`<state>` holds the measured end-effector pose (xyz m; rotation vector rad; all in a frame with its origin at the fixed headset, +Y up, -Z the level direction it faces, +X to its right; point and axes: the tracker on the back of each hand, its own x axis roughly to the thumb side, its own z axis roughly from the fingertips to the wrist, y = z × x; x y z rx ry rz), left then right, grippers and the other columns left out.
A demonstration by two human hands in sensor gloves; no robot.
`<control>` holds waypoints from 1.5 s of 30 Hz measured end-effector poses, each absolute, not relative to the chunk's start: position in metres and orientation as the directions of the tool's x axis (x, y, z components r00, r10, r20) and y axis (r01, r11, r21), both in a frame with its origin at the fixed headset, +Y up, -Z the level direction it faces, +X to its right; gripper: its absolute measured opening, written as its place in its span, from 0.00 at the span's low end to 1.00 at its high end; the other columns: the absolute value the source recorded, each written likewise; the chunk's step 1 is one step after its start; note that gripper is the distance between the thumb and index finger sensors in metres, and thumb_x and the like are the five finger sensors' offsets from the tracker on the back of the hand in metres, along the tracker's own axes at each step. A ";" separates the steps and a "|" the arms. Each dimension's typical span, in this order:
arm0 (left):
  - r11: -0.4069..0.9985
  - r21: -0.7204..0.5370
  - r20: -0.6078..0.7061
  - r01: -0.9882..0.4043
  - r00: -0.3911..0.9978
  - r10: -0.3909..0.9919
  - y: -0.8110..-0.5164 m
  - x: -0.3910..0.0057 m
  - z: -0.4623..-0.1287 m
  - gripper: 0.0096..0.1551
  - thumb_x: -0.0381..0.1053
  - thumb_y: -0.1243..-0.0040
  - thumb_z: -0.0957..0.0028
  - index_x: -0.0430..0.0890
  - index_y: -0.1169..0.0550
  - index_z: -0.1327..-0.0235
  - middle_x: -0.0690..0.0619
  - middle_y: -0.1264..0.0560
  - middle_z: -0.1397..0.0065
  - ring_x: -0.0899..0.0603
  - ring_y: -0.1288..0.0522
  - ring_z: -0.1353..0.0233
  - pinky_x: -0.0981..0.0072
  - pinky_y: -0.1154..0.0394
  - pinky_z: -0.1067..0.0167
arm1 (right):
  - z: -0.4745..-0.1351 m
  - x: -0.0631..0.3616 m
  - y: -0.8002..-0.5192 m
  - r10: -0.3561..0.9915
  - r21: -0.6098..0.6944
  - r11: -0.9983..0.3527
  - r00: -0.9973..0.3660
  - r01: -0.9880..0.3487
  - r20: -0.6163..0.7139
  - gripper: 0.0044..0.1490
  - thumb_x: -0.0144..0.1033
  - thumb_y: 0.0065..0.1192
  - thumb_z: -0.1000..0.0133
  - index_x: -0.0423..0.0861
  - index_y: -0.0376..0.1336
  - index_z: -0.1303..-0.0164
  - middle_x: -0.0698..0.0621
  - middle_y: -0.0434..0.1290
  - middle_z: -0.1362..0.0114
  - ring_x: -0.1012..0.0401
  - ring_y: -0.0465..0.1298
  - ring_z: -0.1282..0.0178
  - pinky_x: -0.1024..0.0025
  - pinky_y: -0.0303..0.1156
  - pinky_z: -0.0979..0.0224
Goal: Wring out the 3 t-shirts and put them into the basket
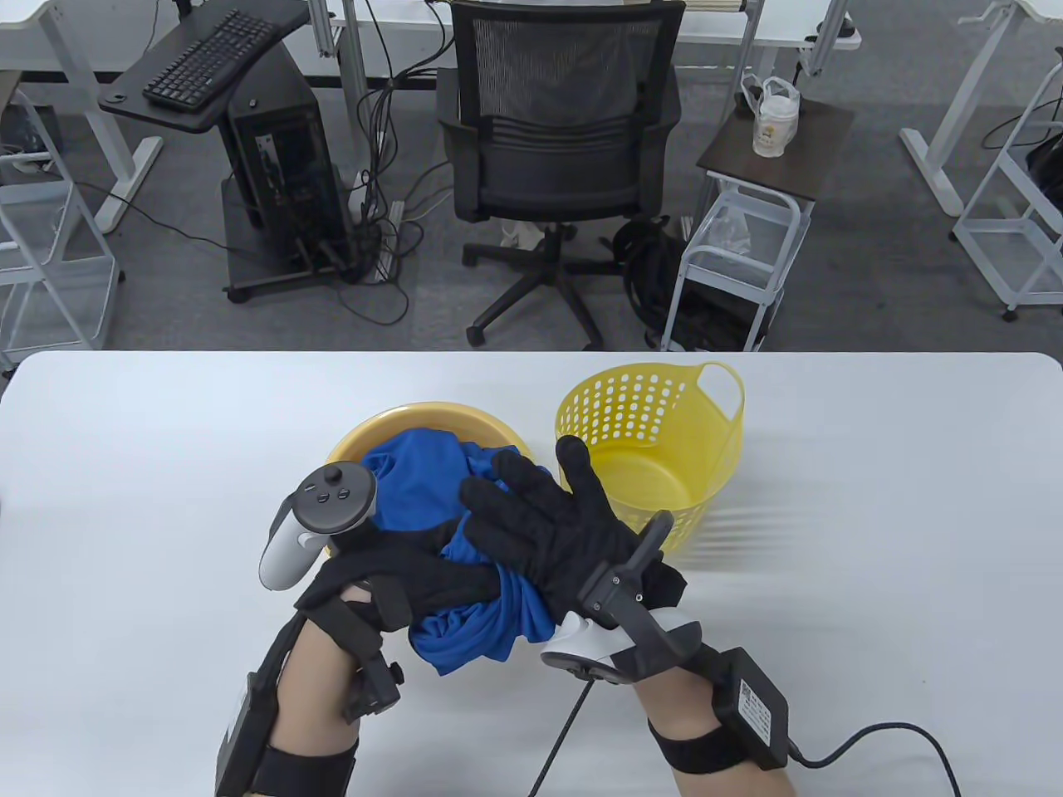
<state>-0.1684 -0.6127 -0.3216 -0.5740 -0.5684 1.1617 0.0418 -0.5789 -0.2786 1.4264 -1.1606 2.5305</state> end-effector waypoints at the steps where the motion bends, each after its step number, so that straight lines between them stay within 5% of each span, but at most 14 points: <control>1: 0.288 -0.684 0.117 -0.670 0.288 0.950 -0.613 -0.168 -0.322 0.47 0.68 0.23 0.44 0.50 0.29 0.16 0.30 0.18 0.37 0.33 0.13 0.54 0.45 0.15 0.61 | -0.280 0.043 -0.579 -0.288 -0.557 -0.739 -0.571 -0.378 0.769 0.61 0.49 0.87 0.55 0.49 0.49 0.21 0.45 0.63 0.18 0.42 0.66 0.18 0.28 0.57 0.23; 3: 0.283 -0.692 0.118 -0.664 0.282 0.952 -0.612 -0.166 -0.321 0.48 0.68 0.23 0.44 0.46 0.28 0.18 0.30 0.18 0.38 0.33 0.13 0.54 0.45 0.15 0.61 | -0.286 0.047 -0.578 -0.177 -0.459 -0.778 -0.552 -0.429 0.815 0.63 0.47 0.88 0.55 0.52 0.48 0.19 0.41 0.67 0.23 0.40 0.77 0.37 0.36 0.76 0.34; 7: 0.240 -0.707 0.087 -0.665 0.255 0.963 -0.621 -0.162 -0.326 0.55 0.72 0.31 0.41 0.38 0.37 0.17 0.31 0.21 0.34 0.34 0.14 0.51 0.46 0.16 0.58 | -0.299 0.052 -0.582 -0.042 -0.385 -0.807 -0.605 -0.449 0.795 0.57 0.42 0.89 0.53 0.52 0.53 0.20 0.36 0.73 0.34 0.42 0.82 0.55 0.48 0.82 0.55; 11: 0.314 -0.562 0.105 -0.765 0.311 0.945 -0.625 -0.165 -0.330 0.60 0.77 0.41 0.35 0.44 0.55 0.13 0.34 0.31 0.23 0.35 0.19 0.43 0.47 0.20 0.49 | -0.307 0.050 -0.592 -0.090 -0.533 -0.781 -0.787 -0.324 0.611 0.51 0.39 0.88 0.52 0.54 0.56 0.23 0.36 0.74 0.35 0.41 0.81 0.56 0.48 0.81 0.57; 16: 0.612 -0.358 0.295 -0.705 0.536 0.791 -0.618 -0.142 -0.323 0.68 0.84 0.35 0.49 0.62 0.59 0.12 0.34 0.40 0.16 0.34 0.23 0.35 0.46 0.23 0.43 | -0.319 0.054 -0.604 -0.073 -0.603 -0.761 -0.891 -0.241 0.449 0.49 0.39 0.87 0.50 0.54 0.56 0.23 0.36 0.74 0.35 0.42 0.81 0.57 0.48 0.81 0.57; 20: 0.788 -0.198 0.400 -0.583 0.686 0.608 -0.617 -0.116 -0.317 0.81 0.80 0.25 0.59 0.56 0.66 0.17 0.35 0.43 0.15 0.36 0.23 0.33 0.49 0.21 0.43 | -0.319 0.062 -0.600 -0.093 -0.638 -0.747 -0.921 -0.187 0.379 0.50 0.38 0.88 0.49 0.55 0.55 0.22 0.38 0.73 0.31 0.41 0.80 0.54 0.49 0.80 0.56; 25: 0.901 0.029 0.350 -0.434 0.848 0.397 -0.615 -0.105 -0.309 0.84 0.73 0.19 0.59 0.50 0.68 0.19 0.39 0.40 0.17 0.39 0.22 0.34 0.50 0.20 0.43 | -0.311 0.052 -0.598 -0.173 -0.694 -0.715 -0.940 -0.086 0.295 0.53 0.38 0.88 0.50 0.55 0.54 0.21 0.38 0.74 0.29 0.42 0.81 0.55 0.52 0.81 0.57; 34: 0.827 0.528 0.287 -0.194 0.957 0.041 -0.617 -0.113 -0.306 0.74 0.67 0.18 0.56 0.53 0.57 0.17 0.50 0.36 0.18 0.41 0.23 0.31 0.46 0.23 0.38 | -0.311 0.054 -0.592 0.073 -0.556 -0.749 -0.879 -0.360 0.471 0.51 0.38 0.88 0.52 0.47 0.58 0.23 0.35 0.78 0.44 0.45 0.82 0.66 0.58 0.81 0.69; 45: 0.791 0.600 0.252 -0.119 0.966 -0.046 -0.618 -0.123 -0.306 0.65 0.62 0.16 0.54 0.58 0.50 0.17 0.55 0.35 0.17 0.41 0.25 0.28 0.43 0.27 0.34 | -0.336 0.058 -0.617 0.518 -0.245 -0.654 -0.659 -0.716 0.545 0.49 0.36 0.86 0.52 0.36 0.57 0.28 0.34 0.77 0.49 0.48 0.81 0.72 0.63 0.79 0.77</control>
